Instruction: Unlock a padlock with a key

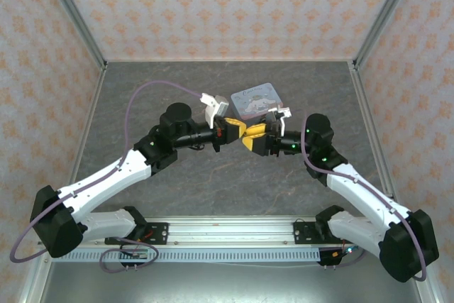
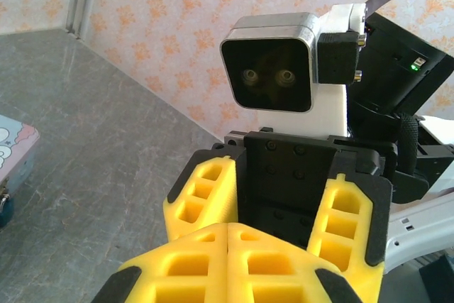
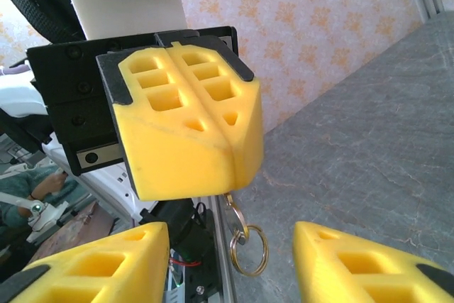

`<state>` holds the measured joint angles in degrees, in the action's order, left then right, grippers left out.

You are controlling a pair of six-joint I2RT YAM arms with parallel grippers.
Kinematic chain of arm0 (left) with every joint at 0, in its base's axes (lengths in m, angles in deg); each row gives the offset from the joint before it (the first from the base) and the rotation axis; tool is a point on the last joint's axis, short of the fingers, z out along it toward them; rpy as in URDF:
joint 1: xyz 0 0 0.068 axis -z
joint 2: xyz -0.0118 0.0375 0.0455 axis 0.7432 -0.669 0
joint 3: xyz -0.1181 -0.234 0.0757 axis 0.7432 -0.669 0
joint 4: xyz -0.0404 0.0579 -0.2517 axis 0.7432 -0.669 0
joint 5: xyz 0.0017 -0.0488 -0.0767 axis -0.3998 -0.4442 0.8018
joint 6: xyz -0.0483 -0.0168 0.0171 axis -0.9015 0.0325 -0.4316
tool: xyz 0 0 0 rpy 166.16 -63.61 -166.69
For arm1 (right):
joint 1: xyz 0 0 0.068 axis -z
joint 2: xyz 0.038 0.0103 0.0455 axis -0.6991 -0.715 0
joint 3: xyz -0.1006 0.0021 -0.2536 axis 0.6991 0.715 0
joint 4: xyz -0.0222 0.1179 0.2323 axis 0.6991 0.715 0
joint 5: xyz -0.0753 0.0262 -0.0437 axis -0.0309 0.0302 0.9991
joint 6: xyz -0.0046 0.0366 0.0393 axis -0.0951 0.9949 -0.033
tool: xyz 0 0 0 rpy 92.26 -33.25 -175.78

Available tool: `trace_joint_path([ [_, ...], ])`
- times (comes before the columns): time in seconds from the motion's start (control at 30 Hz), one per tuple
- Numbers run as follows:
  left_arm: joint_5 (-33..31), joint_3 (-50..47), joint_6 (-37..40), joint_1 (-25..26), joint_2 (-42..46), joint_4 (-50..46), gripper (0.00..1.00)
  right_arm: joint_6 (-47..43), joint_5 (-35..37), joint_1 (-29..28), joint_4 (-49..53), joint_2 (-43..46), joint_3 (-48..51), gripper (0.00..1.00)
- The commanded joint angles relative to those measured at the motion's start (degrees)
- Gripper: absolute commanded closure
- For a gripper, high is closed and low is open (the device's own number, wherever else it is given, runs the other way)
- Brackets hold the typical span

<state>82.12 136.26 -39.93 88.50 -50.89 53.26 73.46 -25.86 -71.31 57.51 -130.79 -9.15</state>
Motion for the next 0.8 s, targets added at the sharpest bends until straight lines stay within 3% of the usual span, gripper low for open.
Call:
trace_joint_path([
  [0.0, 1.13, 0.47, 0.01, -0.14, -0.38, 2.48, 1.00, -0.72, -1.48, -0.48, -2.89, 0.02, -2.18, 0.55],
  [0.4, 0.94, 0.74, 0.69, -0.17, -0.39, 1.83, 1.00, -1.68, 0.01, -0.68, -1.82, 0.41, -1.93, 0.75],
  [0.7, 0.97, 0.90, 1.12, -0.15, -0.39, 1.17, 1.00, -1.75, 0.66, -0.64, -1.05, 1.05, -1.93, 1.00],
  [0.77, 0.82, 0.99, 1.38, -0.15, -0.39, 0.57, 1.00, -1.89, 1.10, -0.70, -0.64, 1.29, -1.84, 1.00],
])
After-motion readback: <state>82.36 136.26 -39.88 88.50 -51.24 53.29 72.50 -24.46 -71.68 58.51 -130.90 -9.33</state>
